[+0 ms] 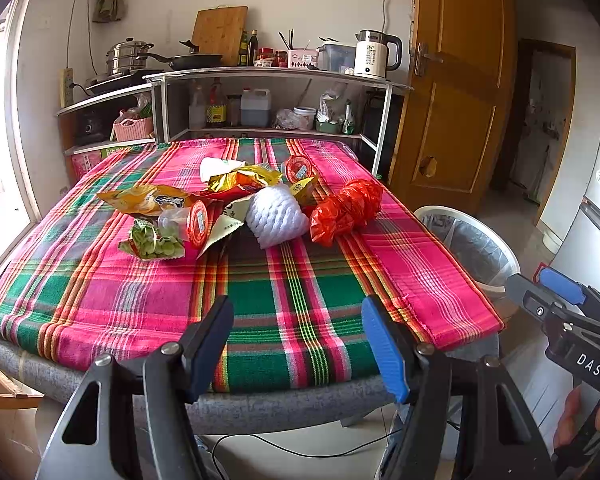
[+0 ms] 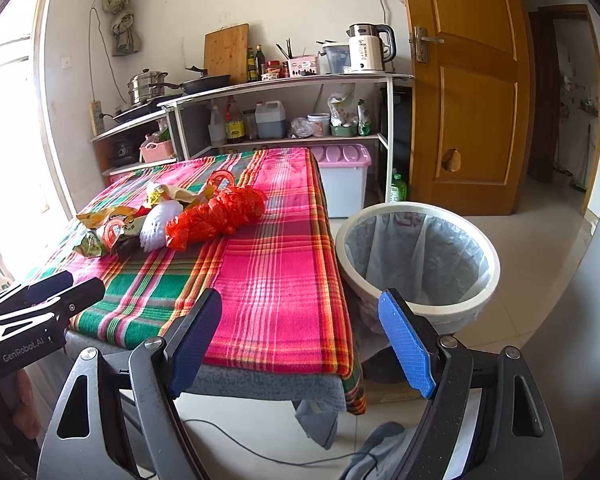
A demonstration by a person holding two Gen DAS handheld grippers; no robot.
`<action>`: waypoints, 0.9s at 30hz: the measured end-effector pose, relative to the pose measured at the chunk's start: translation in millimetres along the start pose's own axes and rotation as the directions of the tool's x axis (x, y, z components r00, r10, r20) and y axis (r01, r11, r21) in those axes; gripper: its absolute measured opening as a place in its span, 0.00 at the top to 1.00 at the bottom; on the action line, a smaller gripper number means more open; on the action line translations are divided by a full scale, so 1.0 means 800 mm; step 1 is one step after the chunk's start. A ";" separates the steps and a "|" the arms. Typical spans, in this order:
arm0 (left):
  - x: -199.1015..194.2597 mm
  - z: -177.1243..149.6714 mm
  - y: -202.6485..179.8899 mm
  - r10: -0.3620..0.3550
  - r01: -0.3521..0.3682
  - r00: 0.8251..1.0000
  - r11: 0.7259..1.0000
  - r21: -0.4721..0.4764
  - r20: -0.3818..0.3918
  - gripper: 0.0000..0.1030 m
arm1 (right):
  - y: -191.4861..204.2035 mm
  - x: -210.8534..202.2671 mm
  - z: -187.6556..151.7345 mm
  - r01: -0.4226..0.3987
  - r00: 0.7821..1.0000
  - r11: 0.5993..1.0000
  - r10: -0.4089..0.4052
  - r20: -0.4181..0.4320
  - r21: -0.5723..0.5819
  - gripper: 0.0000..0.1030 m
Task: Collect trash
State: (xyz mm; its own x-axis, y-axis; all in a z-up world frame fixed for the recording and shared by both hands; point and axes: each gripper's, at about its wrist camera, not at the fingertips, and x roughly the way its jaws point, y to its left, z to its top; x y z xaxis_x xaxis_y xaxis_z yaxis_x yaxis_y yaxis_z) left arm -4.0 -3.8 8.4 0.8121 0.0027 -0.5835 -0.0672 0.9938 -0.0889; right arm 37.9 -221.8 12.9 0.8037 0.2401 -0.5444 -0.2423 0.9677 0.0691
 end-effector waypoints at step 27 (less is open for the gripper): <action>0.000 0.002 0.000 -0.006 0.006 1.000 1.000 -0.001 0.002 0.33 | -0.002 -0.001 0.000 0.000 1.000 1.000 0.000 -0.002 0.002 0.22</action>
State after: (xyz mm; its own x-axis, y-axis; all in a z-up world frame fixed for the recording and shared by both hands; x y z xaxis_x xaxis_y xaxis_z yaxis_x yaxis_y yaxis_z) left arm -3.1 -3.9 9.2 0.8134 -0.0028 -0.5817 -0.0630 0.9937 -0.0928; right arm 38.0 -223.2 13.2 0.8027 0.2396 -0.5461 -0.2409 0.9680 0.0706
